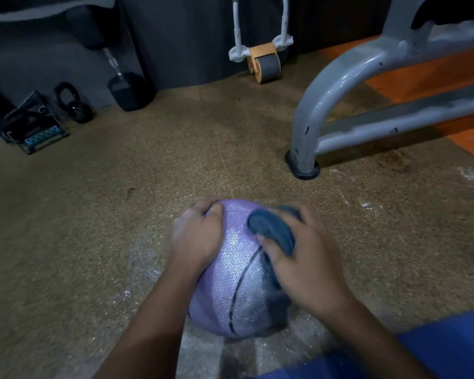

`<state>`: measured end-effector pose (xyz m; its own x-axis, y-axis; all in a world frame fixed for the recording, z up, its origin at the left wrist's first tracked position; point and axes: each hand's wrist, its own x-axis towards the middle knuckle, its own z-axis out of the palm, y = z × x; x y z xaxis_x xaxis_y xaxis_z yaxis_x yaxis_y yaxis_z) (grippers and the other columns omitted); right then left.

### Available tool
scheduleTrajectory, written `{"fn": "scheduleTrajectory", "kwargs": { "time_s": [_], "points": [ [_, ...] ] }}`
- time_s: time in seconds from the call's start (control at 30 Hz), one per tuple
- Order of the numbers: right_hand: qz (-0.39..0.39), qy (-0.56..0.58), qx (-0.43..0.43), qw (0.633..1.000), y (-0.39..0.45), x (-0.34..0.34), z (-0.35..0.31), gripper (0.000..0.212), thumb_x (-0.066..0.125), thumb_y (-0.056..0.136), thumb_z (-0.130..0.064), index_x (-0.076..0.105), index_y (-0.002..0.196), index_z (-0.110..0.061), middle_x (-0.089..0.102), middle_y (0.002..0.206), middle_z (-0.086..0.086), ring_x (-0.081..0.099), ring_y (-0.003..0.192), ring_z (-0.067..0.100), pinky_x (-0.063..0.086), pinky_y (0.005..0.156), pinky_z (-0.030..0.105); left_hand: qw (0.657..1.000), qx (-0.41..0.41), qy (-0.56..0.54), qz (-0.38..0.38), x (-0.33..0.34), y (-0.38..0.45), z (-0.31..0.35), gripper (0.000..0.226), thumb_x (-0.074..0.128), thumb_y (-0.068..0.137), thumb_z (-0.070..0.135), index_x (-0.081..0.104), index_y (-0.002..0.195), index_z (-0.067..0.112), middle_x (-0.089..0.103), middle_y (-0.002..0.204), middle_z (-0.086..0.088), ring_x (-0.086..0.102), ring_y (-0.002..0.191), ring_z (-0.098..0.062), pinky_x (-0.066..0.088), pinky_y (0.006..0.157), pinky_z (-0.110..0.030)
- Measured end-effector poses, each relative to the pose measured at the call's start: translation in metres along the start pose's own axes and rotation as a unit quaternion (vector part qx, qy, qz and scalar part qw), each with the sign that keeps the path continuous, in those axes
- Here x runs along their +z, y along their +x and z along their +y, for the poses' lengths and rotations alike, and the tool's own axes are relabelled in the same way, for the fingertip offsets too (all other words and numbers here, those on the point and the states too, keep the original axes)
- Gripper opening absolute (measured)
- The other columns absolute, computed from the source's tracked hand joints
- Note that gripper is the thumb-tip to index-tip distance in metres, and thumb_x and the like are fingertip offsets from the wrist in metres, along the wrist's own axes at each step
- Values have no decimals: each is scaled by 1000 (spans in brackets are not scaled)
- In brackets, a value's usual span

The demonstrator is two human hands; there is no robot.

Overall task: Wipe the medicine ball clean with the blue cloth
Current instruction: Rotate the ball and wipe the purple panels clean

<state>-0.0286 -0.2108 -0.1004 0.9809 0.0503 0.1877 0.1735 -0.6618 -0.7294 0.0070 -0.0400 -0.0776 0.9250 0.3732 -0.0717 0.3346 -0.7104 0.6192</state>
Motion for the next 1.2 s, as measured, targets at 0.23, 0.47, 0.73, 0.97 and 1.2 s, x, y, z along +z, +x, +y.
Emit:
{"fn": "scheduleTrajectory", "kwargs": {
  "time_s": [0.23, 0.47, 0.73, 0.97, 1.2],
  "points": [
    [5, -50, -106, 993, -18, -1, -11, 52, 51, 74, -51, 57, 124, -38, 51, 134, -8, 52, 112, 24, 49, 89, 43, 1000, 17, -5, -3, 3, -1, -2, 44, 39, 86, 50, 64, 121, 46, 59, 135, 16, 53, 124, -16, 36, 102, -31],
    [-48, 69, 83, 993, 39, -3, 17, 39, 56, 72, -53, 70, 102, -31, 59, 110, -7, 61, 104, 22, 48, 93, 41, 1000, 16, 8, 8, 6, -4, -1, 46, 37, 83, 53, 64, 121, 48, 55, 138, 18, 51, 127, -19, 36, 107, -34],
    [-3, -96, -146, 985, -36, -2, -20, 57, 50, 69, -48, 60, 124, -38, 55, 135, -2, 55, 109, 29, 53, 83, 46, 999, 18, -29, 7, 5, -3, -4, 33, 45, 91, 43, 66, 116, 47, 57, 135, 18, 53, 124, -16, 35, 98, -29],
    [-8, 99, 57, 993, 34, 1, 21, 26, 63, 80, -47, 71, 98, -30, 57, 109, -16, 61, 100, 16, 44, 85, 32, 1000, 4, 11, 16, 10, -10, 2, 51, 32, 86, 54, 58, 129, 47, 50, 144, 10, 45, 132, -26, 33, 111, -44],
    [-28, 109, 82, 990, 52, 3, 26, 39, 56, 71, -55, 70, 98, -30, 58, 102, -13, 61, 101, 19, 47, 94, 41, 974, 45, -223, -13, 2, -6, -33, 50, 41, 90, 46, 57, 135, 33, 53, 143, 12, 44, 134, -5, 29, 111, -26]
  ]
}}
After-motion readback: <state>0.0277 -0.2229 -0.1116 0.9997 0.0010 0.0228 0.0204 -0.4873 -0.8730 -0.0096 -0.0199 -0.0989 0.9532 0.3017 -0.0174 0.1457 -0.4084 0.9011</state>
